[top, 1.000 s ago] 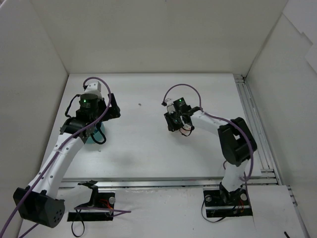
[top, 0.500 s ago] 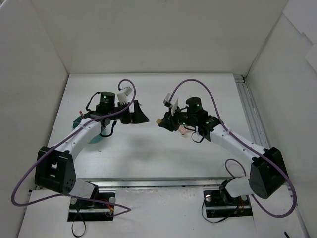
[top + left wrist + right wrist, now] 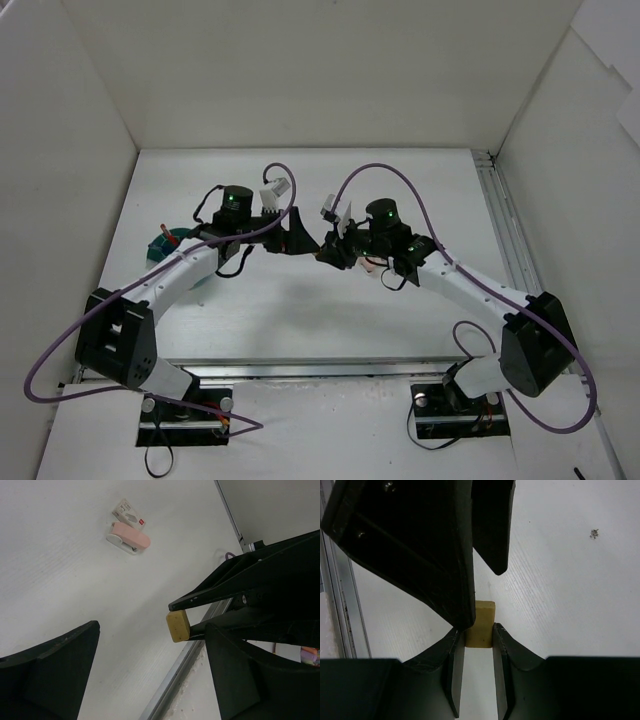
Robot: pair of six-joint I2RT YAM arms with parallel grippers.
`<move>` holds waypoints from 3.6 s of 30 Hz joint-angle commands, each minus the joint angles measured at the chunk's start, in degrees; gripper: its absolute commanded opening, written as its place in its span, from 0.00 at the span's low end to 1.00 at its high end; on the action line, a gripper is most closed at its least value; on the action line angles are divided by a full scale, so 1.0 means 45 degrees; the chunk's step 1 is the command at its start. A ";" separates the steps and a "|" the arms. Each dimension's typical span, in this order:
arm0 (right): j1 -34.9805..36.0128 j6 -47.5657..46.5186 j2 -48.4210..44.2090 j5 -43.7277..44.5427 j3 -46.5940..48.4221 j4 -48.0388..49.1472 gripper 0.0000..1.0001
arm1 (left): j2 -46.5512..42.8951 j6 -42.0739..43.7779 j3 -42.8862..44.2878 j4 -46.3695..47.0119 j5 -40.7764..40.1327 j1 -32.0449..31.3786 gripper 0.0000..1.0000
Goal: Sort the stationery into containers
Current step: Pick up the storage box at the center of the board, then place the stationery in the storage box.
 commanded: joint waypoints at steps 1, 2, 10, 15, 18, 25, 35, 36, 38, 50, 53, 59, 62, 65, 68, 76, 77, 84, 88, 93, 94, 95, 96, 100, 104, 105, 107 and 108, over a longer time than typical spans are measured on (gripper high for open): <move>0.0043 0.0157 -0.0273 0.0110 0.0633 0.1444 0.07 | 0.0091 0.0110 0.0831 0.0516 0.0100 -0.0201 0.78; 0.0063 0.0159 -0.0293 0.0091 0.0633 0.1485 0.07 | 0.0208 0.0090 0.0850 0.0535 0.0139 -0.0317 0.75; 0.0141 0.0354 -0.0196 0.0559 0.0653 0.1719 0.10 | 0.0521 -0.0027 0.0928 0.0731 0.0529 -0.0435 0.24; 0.0297 0.0510 -0.0079 0.1320 0.0633 0.2051 0.11 | 0.0561 -0.0280 0.0773 0.1413 0.1114 -0.0552 0.00; 0.0375 0.0685 -0.0079 0.2180 0.0516 0.2460 0.13 | 0.0424 -0.0534 0.0460 0.1941 0.1311 -0.0552 0.00; 0.0356 0.1096 -0.0156 0.2766 0.0691 0.2170 0.67 | -0.0355 -0.0106 0.0538 0.0907 -0.0034 -0.0163 0.00; 0.0123 0.2420 -0.1035 0.5494 -0.0147 0.1565 0.98 | -0.2662 0.0832 0.1415 -0.4087 -0.8655 0.1983 0.00; 0.0006 0.2656 -0.1055 0.5946 -0.0187 0.1409 0.98 | -0.2681 0.0832 0.1571 -0.4442 -0.9268 0.2161 0.00; -0.0384 0.3645 -0.1017 0.7099 -0.0129 0.0806 0.98 | -0.2390 0.0619 0.2157 -0.5260 -1.1020 0.2532 0.00; -0.1811 0.4846 -0.1172 0.9213 -0.0226 -0.0467 0.98 | 0.0247 -0.0867 0.3780 -0.7065 -1.4938 0.3491 0.00; -0.2006 0.4846 -0.1134 0.8980 -0.0266 -0.0506 0.98 | 0.0677 -0.0887 0.3916 -0.6731 -1.5424 0.3607 0.00; -0.2124 0.4748 -0.0997 0.9192 -0.0343 -0.0604 0.98 | 0.1224 -0.0788 0.4112 -0.6320 -1.5114 0.4194 0.00; -0.2183 0.4787 -0.1035 0.9329 -0.0363 -0.0780 0.98 | 0.1420 -0.0867 0.4151 -0.6399 -1.5328 0.4331 0.00; -0.2300 0.4827 -0.1036 0.9407 -0.0363 -0.0877 0.98 | 0.1595 -0.0750 0.4131 -0.6320 -1.5290 0.4448 0.00; -0.2339 0.4866 -0.1016 0.9466 -0.0344 -0.0956 0.98 | 0.1849 -0.0886 0.4385 -0.6768 -1.5173 0.4448 0.00; -0.2398 0.4924 -0.1035 0.9466 -0.0344 -0.1131 0.98 | 0.1928 -0.1061 0.4288 -0.6964 -1.4899 0.4448 0.00; -0.2379 0.4944 -0.1055 0.9466 -0.0363 -0.1151 0.98 | 0.1947 -0.1101 0.4365 -0.7216 -1.4899 0.4448 0.00; -0.2417 0.4963 -0.1231 0.9427 -0.0461 -0.1385 0.98 | 0.1460 -0.1043 0.4132 -0.7297 -1.4587 0.4448 0.37; -0.2417 0.4963 -0.1250 0.9115 -0.0500 -0.1678 0.98 | 0.0563 -0.0653 0.3937 -0.6713 -1.4021 0.4332 0.53; -0.2398 0.4808 -0.1114 0.8257 -0.0753 -0.1932 0.98 | -0.0063 0.0050 0.4229 -0.6477 -1.3496 0.3824 0.93; -0.2437 0.4672 -0.0959 0.7559 -0.0773 -0.1932 0.98 | -0.0238 0.0167 0.4287 -0.6399 -1.3338 0.3823 0.97; -0.2418 0.4322 -0.0842 0.6663 -0.0773 -0.1932 0.98 | -0.0356 0.0284 0.4249 -0.6321 -1.3163 0.3668 1.00; -0.2398 0.4241 -0.0666 0.6344 -0.0715 -0.1971 0.98 | -0.0512 0.0634 0.4191 -0.6185 -1.2678 0.3492 1.00; -0.2359 0.4279 0.0698 0.5794 -0.0344 -0.2069 0.96 | -0.1779 0.1573 0.3256 -0.5054 -1.1347 0.2927 1.00; -0.2262 0.4339 0.1736 0.5618 -0.0090 -0.2108 0.90 | -0.2719 0.2004 0.2551 -0.4680 -1.0857 0.2514 1.00; -0.2203 0.4300 0.1970 0.5676 0.0046 -0.2127 0.90 | -0.2856 0.2024 0.2453 -0.4660 -1.0663 0.2398 1.00; -0.1989 0.4280 0.2576 0.5871 0.0203 -0.2147 0.85 | -0.3228 0.2161 0.2121 -0.4621 -1.0563 0.2260 1.00; -0.1872 0.4222 0.2752 0.5911 0.0397 -0.2244 0.82 | -0.3461 0.2141 0.1985 -0.4583 -1.0563 0.2260 1.00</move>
